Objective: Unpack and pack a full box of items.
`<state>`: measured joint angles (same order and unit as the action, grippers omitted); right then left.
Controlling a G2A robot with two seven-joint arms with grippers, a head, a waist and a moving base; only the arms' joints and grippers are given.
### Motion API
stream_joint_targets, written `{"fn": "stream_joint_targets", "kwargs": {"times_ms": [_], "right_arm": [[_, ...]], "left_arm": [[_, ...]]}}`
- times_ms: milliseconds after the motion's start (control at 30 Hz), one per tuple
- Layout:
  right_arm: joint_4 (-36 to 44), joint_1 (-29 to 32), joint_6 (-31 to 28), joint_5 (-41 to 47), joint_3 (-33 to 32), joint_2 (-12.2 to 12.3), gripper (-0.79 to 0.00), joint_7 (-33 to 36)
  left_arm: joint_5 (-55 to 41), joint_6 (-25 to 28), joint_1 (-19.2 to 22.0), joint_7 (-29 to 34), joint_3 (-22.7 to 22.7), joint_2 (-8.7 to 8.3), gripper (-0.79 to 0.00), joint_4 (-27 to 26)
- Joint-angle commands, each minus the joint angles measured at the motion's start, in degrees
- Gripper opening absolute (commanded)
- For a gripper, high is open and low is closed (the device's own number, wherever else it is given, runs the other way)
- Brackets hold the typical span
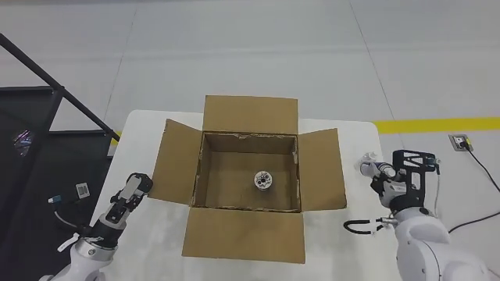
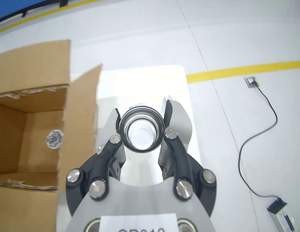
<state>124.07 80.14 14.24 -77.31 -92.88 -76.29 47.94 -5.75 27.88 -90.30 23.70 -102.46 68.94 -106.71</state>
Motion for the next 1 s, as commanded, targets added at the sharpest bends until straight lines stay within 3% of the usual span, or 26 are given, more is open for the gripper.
{"fn": "stream_joint_targets", "kwargs": {"times_ms": [0, 567, 600, 667, 700, 733, 967], "right_arm": [[-2.5, -0.2, -0.2, 0.3, -1.2, 0.1, -0.785, 0.4], [-27.3, -10.0, -2.5, 2.5, -0.2, 0.2, -0.785, -0.5], [-28.1, -10.4, -2.6, 2.7, 0.0, 0.2, -0.723, -0.5], [-29.2, -11.0, -2.7, 2.8, 0.2, 0.3, -0.462, -0.8], [-29.5, -11.2, -2.7, 3.0, 0.3, 0.3, -0.151, -0.9], [-29.8, -11.3, -2.8, 3.0, 0.3, 0.3, 0.000, -0.9], [-28.7, -11.2, -2.8, 3.8, 0.2, 0.4, 0.000, -1.1]], "left_arm": [[0.0, 0.0, 0.0, 0.0, 0.0, 0.00, 0.000, 0.0], [0.0, 0.0, 0.0, 0.0, 0.0, 0.00, 0.000, 0.0], [0.0, 0.0, 0.0, 0.0, 0.0, 0.00, 0.000, 0.0], [0.0, 0.0, 0.0, 0.0, 0.0, 0.00, 0.000, 0.0], [0.0, 0.0, 0.0, 0.0, 0.0, 0.00, 0.000, 0.0], [0.0, 0.0, 0.0, 0.0, 0.0, 0.00, 0.000, 0.0], [0.0, 0.0, 0.0, 0.0, 0.0, 0.00, 0.000, 0.0]]}}
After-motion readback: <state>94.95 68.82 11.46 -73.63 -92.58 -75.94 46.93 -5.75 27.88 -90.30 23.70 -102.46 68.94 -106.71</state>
